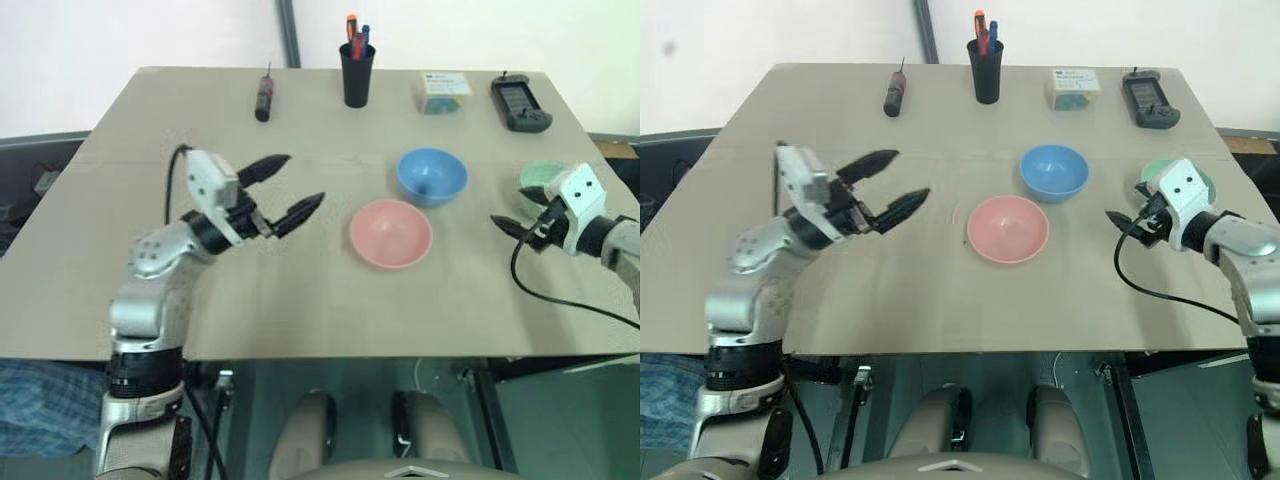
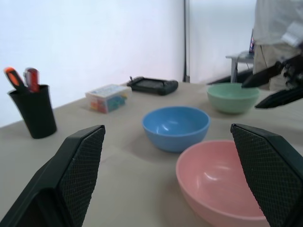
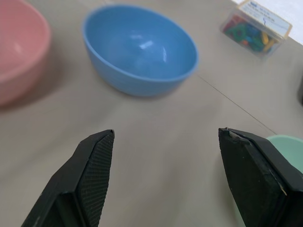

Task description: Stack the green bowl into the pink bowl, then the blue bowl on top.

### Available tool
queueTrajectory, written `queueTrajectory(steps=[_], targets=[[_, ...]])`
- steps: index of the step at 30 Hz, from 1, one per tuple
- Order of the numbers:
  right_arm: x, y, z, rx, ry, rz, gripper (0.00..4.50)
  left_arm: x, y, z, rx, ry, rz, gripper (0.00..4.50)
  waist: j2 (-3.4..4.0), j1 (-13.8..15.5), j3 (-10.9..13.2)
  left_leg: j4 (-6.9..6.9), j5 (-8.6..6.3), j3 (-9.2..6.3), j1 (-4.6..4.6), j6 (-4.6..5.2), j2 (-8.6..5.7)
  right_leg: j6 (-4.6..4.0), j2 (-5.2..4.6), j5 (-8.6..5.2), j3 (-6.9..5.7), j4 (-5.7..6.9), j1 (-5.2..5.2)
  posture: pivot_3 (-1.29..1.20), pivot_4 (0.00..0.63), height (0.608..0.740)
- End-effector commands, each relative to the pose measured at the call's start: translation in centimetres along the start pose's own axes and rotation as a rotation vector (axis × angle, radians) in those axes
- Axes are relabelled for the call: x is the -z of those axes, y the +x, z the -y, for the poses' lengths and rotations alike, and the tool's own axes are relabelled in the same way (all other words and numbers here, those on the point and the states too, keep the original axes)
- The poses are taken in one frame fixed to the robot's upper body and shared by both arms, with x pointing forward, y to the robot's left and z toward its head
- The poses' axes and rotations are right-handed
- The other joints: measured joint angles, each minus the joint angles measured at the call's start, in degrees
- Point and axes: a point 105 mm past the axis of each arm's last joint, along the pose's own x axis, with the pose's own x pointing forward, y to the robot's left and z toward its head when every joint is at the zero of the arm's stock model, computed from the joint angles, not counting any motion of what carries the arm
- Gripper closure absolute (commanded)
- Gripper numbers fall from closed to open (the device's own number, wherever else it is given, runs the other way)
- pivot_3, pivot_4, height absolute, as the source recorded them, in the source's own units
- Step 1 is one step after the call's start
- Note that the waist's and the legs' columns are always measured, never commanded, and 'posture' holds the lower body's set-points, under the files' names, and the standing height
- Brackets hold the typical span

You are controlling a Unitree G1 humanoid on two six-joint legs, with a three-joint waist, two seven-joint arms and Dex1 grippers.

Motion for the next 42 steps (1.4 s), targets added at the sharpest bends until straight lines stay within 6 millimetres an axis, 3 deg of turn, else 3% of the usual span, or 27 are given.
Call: queueTrajectory(steps=[1, 10, 19, 26, 27, 31, 34, 39, 42], targets=[[0.0, 0.4, 2.4, 0.062, -0.063, -0.044, 0.82, -1.3, -1.2, 0.7, 0.04, 0.018, 0.019, 0.02, 0.0, 0.0, 0.0, 0.0, 0.0, 0.04, 0.02, 0.0, 0.0, 0.0, 0.0, 0.0, 0.04, 0.0, 0.0, 0.0, 0.15, 0.74], [2.9, 3.0, 5.4, 0.102, -0.089, -0.224, 0.82, -1.1, -3.8, 1.5, 0.126, -0.008, -0.068, 0.02, 0.01, -0.9, 0.0, -0.06, 0.0, 0.29, 0.02, 0.0, 0.03, -0.01, 0.02, 0.0, 0.16, -0.06, -0.06, 0.0, 0.15, 0.74], [6.4, 3.9, 5.8, 0.059, -0.097, -0.381, 0.82, -1.5, -4.3, 1.5, 0.2, -0.006, -0.065, 0.02, 0.02, -0.9, 0.0, -0.14, 0.0, 0.59, 0.02, 0.0, 0.03, -0.01, 0.0, 0.01, 0.23, -0.18, -0.07, 0.0, 0.15, 0.74], [6.4, 4.1, 5.9, 0.054, -0.107, -0.374, 3.64, -1.1, -4.6, 1.6, 0.228, 0.007, -0.094, 0.0, 0.02, -0.9, 0.0, -0.17, 0.0, 0.59, 0.04, -0.01, 0.03, -0.01, 0.0, 0.01, 0.25, -0.19, -0.07, 0.0, 0.15, 0.74], [6.3, 4.1, 5.9, 0.051, -0.108, -0.372, 4.26, -1.0, -4.6, 1.6, 0.227, 0.007, -0.094, 0.0, 0.02, -0.9, 0.0, -0.17, 0.0, 0.6, 0.04, -0.01, 0.03, -0.01, 0.0, 0.01, 0.25, -0.19, -0.06, 0.0, 0.15, 0.74], [6.3, 4.0, 6.0, 0.043, -0.13, -0.367, 4.43, -0.9, -4.6, 1.4, 0.223, 0.01, -0.09, 0.0, 0.01, -0.9, 0.0, -0.2, 0.0, 0.63, 0.07, 0.0, 0.04, -0.01, 0.01, 0.01, 0.28, -0.19, -0.07, 0.0, 0.15, 0.74], [5.5, 3.6, 6.5, 0.044, -0.187, -0.351, 4.43, -0.8, -4.6, 1.3, 0.223, 0.016, -0.092, 0.0, 0.01, -0.9, 0.0, -0.22, 0.0, 0.64, 0.07, 0.0, 0.05, -0.01, 0.01, 0.01, 0.29, -0.19, -0.09, 0.0, 0.15, 0.74], [-0.5, 3.7, 5.9, -0.041, -0.272, -0.158, 4.43, -0.6, -4.7, 1.1, 0.226, 0.02, -0.107, 0.0, 0.11, -1.1, 0.1, -0.29, 0.0, 0.7, 0.04, 0.0, 0.05, -0.01, -0.01, 0.01, 0.37, -0.19, -0.2, 0.0, 0.15, 0.74], [-5.2, 3.0, 3.1, -0.16, -0.367, -0.038, 4.43, 0.0, -5.1, 0.7, 0.212, 0.02, -0.14, 0.0, 0.13, -1.1, 0.1, -0.39, 0.0, 0.66, 0.04, 0.0, 0.1, 0.0, 0.02, 0.02, 0.44, -0.14, -0.31, 0.0, 0.15, 0.74]])
